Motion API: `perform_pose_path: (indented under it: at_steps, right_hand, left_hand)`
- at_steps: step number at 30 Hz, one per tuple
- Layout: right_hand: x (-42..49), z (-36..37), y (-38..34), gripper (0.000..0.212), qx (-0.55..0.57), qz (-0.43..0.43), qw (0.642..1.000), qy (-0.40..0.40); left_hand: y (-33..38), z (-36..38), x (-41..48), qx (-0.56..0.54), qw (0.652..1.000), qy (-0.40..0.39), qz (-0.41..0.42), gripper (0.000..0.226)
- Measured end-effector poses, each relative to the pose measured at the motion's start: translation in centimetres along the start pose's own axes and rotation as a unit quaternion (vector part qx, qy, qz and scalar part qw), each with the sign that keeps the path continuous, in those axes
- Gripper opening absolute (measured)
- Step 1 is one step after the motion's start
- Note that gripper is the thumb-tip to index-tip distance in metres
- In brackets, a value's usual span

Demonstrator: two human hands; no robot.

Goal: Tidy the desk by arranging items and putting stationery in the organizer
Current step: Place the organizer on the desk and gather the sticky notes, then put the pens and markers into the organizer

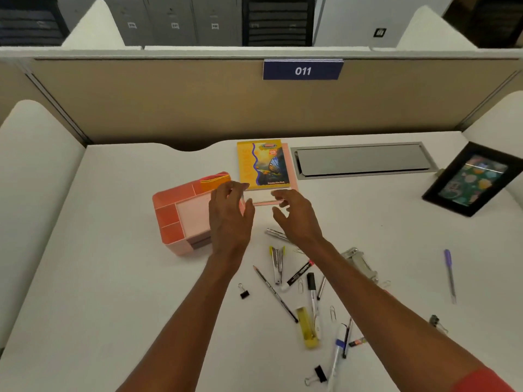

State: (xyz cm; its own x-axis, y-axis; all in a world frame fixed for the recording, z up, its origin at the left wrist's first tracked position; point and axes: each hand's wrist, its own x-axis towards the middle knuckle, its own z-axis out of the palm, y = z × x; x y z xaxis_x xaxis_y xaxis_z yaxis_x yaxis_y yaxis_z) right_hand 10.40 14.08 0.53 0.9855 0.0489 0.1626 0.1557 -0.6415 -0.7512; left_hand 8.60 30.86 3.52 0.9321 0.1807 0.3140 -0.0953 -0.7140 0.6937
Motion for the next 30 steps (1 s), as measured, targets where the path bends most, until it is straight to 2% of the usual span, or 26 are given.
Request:
perform_pose_path:
  at_steps: [5,9,13,17,21,25,28,30]
  right_hand:
    - [-5.9,-4.5,3.7,0.036,-0.022,0.054,0.997,-0.042]
    - [-10.3,-6.7,5.6,0.029,-0.026,0.113,0.993,-0.029]
    - [-13.8,-6.3,6.0,0.024,-0.033,0.18,0.982,-0.043]
    - [-16.6,-4.2,5.4,0.026,-0.06,0.184,0.979,-0.07]
    - [-17.6,-2.3,4.5,0.023,-0.079,0.217,0.971,-0.066]
    - [-17.5,-1.4,4.1,0.026,-0.13,0.239,0.961,-0.047]
    - [-17.3,-1.7,4.0,0.025,-0.117,0.262,0.958,-0.019]
    - [-17.2,-2.1,4.0,0.032,-0.078,0.288,0.955,0.006]
  left_hand:
    - [2.3,2.0,-5.5,-0.041,0.994,-0.096,0.031,0.04]
    - [3.2,4.3,-9.5,-0.046,0.981,-0.189,0.016,0.045]
    - [3.6,6.1,-12.5,-0.025,0.969,-0.246,-0.004,0.047]
    - [3.5,7.6,-13.8,-0.005,0.953,-0.304,0.01,0.043]
    - [3.1,9.5,-14.0,0.04,0.944,-0.324,0.055,0.049]
    - [3.4,11.2,-13.3,0.111,0.929,-0.333,0.121,0.033]
    - [4.5,11.7,-12.7,0.1,0.931,-0.334,0.112,0.029]
    - [5.0,11.9,-12.2,0.101,0.937,-0.316,0.109,0.028]
